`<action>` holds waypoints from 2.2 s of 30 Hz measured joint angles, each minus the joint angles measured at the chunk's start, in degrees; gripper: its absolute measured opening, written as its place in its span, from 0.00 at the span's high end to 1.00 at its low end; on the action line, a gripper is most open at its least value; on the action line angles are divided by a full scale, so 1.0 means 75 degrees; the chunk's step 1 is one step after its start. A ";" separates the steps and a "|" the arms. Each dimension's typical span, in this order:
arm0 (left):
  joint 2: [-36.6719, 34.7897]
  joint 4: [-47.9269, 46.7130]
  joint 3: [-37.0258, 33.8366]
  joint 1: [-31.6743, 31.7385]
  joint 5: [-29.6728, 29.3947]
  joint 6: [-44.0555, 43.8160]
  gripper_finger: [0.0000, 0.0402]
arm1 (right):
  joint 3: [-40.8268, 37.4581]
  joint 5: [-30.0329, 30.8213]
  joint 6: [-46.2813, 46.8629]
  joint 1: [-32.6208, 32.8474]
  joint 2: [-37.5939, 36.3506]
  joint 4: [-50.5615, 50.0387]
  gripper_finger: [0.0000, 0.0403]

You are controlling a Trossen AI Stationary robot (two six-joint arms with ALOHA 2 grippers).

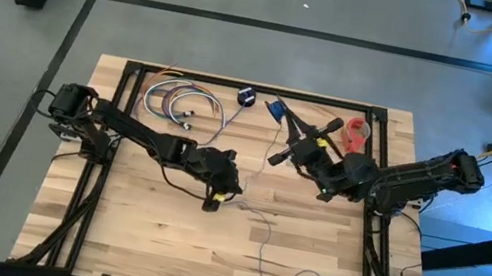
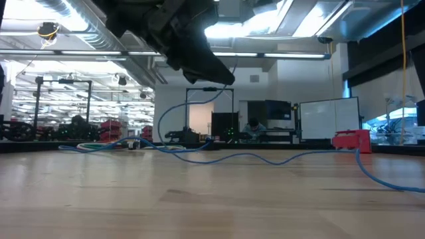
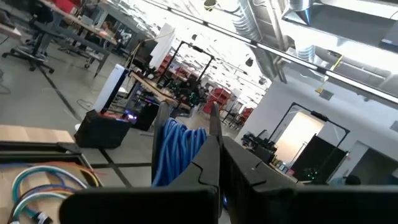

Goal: Coil cords
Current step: Coil the blue wire onto the black spool

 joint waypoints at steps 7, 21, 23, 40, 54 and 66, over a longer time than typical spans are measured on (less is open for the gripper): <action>0.0102 -0.0425 0.0016 -0.0092 -0.0040 -0.0014 0.99 | -0.0004 -0.0006 -0.0223 0.0003 -0.0486 -0.0119 0.98; 0.0490 -0.0309 -0.0021 0.0268 0.0050 -0.0072 0.95 | 0.0012 0.0137 -0.0198 -0.0006 -0.0932 -0.0650 0.98; 0.0494 -0.0197 -0.0007 0.0276 0.0050 -0.0160 0.93 | 0.0012 0.0125 -0.0198 -0.0006 -0.0929 -0.0690 0.98; 0.0139 -0.2147 0.0140 0.0389 -0.0005 0.0023 0.59 | 0.0009 0.0501 -0.0038 0.0158 -0.0914 -0.1346 0.98; -0.1078 -0.3218 0.0166 0.0463 -0.0009 0.1027 0.60 | 0.0006 0.0933 -0.0256 0.0315 -0.0909 -0.1545 0.98; -0.0911 0.1610 0.0045 0.0580 0.0079 0.1684 0.61 | 0.0000 -0.0205 0.2247 0.0309 -0.0891 -0.3496 0.98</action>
